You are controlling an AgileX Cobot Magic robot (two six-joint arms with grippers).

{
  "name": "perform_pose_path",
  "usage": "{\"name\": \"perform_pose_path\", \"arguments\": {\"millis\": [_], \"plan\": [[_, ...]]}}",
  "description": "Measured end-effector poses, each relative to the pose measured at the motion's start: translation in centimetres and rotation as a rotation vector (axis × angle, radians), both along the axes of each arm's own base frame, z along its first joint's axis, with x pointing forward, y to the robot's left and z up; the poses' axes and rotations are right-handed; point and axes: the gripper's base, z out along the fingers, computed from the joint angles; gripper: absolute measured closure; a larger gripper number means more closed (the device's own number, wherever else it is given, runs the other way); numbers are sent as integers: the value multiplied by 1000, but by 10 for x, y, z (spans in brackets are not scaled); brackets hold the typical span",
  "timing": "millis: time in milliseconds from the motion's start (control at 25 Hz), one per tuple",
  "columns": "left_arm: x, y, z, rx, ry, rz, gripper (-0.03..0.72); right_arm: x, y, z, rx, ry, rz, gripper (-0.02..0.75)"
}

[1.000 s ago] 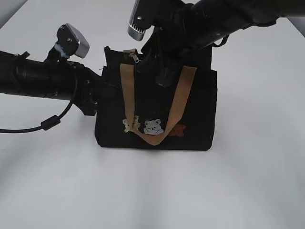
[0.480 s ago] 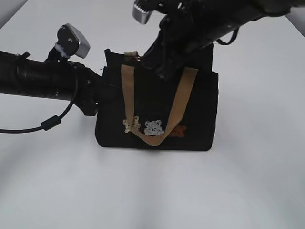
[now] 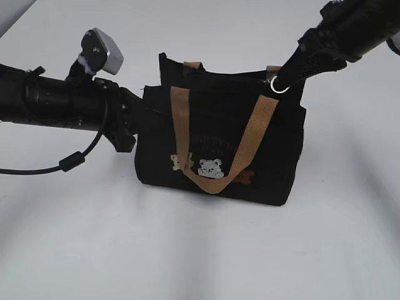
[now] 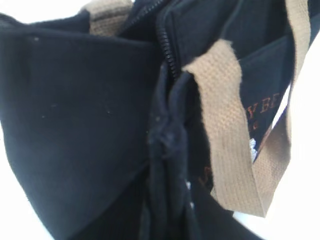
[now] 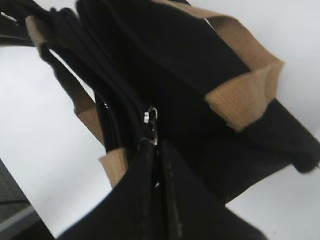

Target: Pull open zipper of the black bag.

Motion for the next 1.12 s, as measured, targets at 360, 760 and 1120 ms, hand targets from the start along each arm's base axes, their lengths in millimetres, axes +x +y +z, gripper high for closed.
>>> {"name": "perform_pose_path", "arguments": {"millis": [360,760,1120], "plan": [[2,9,2,16,79,111,419,-9,-7,0,-12,144,-87,318],[-45,36,56,35,490,448,329,-55,-27,43,-134,249,-287,272],[-144,78,104,-14,473,656,372,-172,-45,58,-230,109,-361,302]]}}
